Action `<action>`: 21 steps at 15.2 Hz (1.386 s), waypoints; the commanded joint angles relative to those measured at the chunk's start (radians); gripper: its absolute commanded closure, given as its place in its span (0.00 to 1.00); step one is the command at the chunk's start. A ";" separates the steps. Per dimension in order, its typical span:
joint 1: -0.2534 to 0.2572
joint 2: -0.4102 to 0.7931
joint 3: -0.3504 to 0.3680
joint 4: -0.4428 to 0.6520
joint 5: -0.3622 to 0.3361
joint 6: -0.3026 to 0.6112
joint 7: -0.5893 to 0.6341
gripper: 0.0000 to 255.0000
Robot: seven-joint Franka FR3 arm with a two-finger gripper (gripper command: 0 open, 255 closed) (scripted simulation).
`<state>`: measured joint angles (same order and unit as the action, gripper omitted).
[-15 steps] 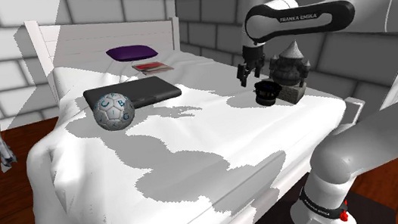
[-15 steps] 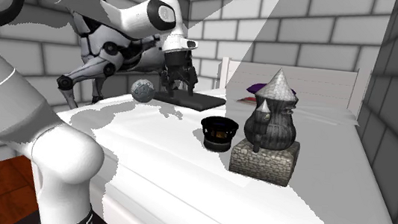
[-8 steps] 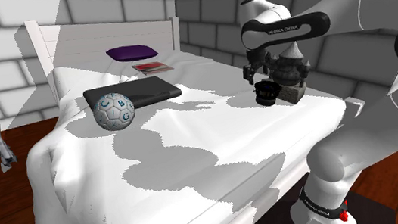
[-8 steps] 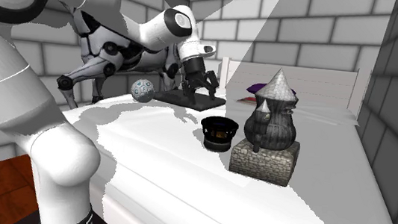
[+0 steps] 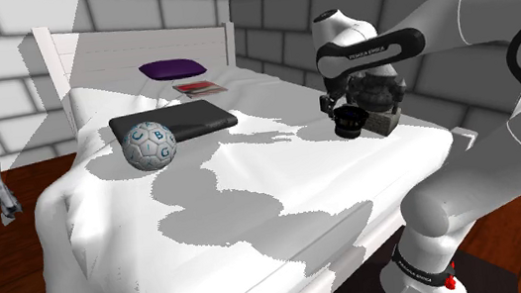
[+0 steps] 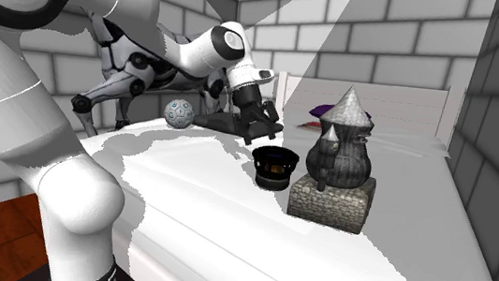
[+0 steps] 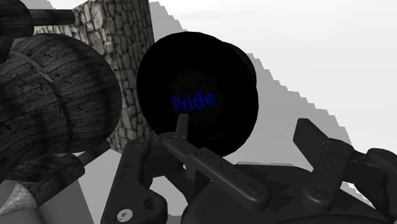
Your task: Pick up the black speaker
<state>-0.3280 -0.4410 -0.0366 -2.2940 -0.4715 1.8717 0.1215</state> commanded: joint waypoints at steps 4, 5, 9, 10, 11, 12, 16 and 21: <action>0.000 0.000 -0.001 -0.018 -0.003 0.017 0.008 1.00; 0.000 0.000 -0.001 -0.019 -0.003 0.017 0.008 1.00; 0.000 0.000 -0.001 -0.019 -0.003 0.018 0.009 1.00; 0.000 0.000 -0.001 -0.019 -0.003 0.018 0.009 1.00; 0.000 0.000 -0.001 -0.019 -0.003 0.018 0.009 1.00; 0.000 0.000 0.000 -0.018 -0.003 0.017 0.009 1.00; 0.002 -0.004 0.003 0.029 0.006 -0.032 -0.012 1.00; 0.003 -0.005 0.008 0.093 0.015 -0.092 -0.037 1.00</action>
<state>-0.3250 -0.4465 -0.0291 -2.2149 -0.4578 1.7915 0.0905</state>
